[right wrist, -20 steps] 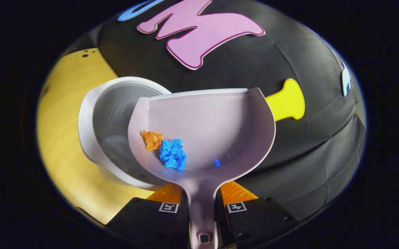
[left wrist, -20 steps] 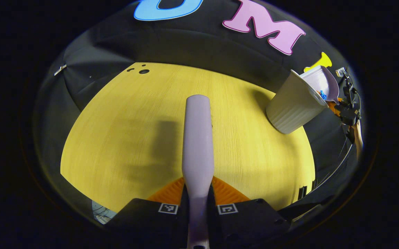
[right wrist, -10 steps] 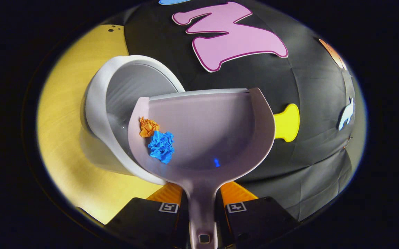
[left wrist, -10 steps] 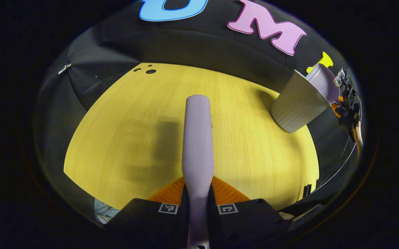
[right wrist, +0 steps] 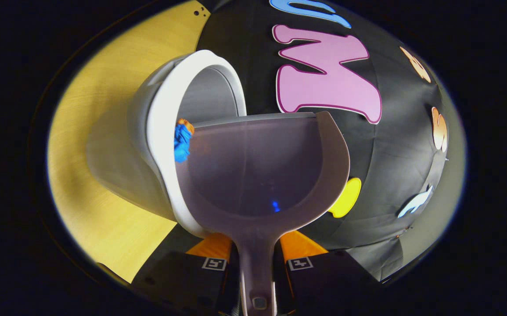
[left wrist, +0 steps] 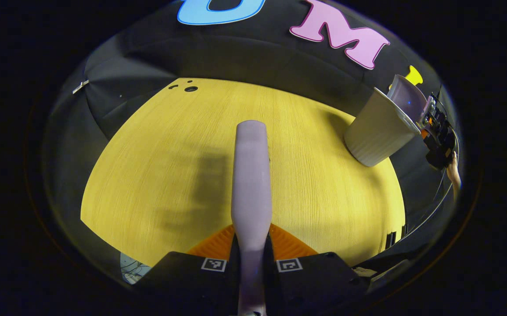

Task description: Pick up the small broom and dustpan from the desktop, sweep the trash into the dustpan with the broom, and then empty the trash into the garbage bin.

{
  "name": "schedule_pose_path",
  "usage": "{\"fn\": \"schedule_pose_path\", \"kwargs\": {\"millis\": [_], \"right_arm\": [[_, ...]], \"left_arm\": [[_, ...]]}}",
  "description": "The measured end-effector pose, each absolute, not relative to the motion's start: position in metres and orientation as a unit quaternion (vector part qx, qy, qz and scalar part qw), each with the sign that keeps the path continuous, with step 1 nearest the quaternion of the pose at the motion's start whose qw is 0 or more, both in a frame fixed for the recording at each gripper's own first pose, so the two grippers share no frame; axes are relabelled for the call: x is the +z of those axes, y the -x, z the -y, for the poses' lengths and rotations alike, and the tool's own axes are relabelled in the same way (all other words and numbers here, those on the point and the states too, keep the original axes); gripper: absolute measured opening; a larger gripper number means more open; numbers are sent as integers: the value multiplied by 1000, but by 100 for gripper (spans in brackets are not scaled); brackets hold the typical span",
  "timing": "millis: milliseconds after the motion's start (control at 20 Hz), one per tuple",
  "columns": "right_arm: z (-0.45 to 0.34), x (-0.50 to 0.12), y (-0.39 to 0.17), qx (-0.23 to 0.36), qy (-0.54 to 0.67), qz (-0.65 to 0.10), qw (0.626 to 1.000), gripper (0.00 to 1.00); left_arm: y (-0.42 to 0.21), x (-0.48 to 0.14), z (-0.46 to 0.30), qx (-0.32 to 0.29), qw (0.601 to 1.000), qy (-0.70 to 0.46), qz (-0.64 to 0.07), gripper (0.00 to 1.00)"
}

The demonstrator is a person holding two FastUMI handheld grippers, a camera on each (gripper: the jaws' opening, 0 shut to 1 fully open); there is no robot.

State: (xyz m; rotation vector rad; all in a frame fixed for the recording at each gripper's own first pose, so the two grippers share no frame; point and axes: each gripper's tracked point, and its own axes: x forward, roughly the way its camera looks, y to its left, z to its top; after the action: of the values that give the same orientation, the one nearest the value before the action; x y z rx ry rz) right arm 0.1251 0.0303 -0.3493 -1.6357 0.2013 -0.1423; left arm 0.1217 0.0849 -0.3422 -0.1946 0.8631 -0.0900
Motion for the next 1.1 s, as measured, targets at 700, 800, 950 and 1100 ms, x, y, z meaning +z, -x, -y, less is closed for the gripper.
{"fn": "schedule_pose_path", "kwargs": {"millis": [700,800,950,1100], "right_arm": [[-21,-351,-134,-89,536,-174,821,36],[-22,-348,-133,-104,484,-176,851,36],[-40,-336,-134,-122,367,-158,908,36],[-53,-329,-133,-139,284,-147,937,36]], "left_arm": [[-120,-344,-88,-38,905,98,-411,28],[-121,-341,-91,-38,908,94,-407,27],[-122,-336,-93,-41,913,89,-396,28],[-125,-329,-97,-48,916,91,-387,28]]}}
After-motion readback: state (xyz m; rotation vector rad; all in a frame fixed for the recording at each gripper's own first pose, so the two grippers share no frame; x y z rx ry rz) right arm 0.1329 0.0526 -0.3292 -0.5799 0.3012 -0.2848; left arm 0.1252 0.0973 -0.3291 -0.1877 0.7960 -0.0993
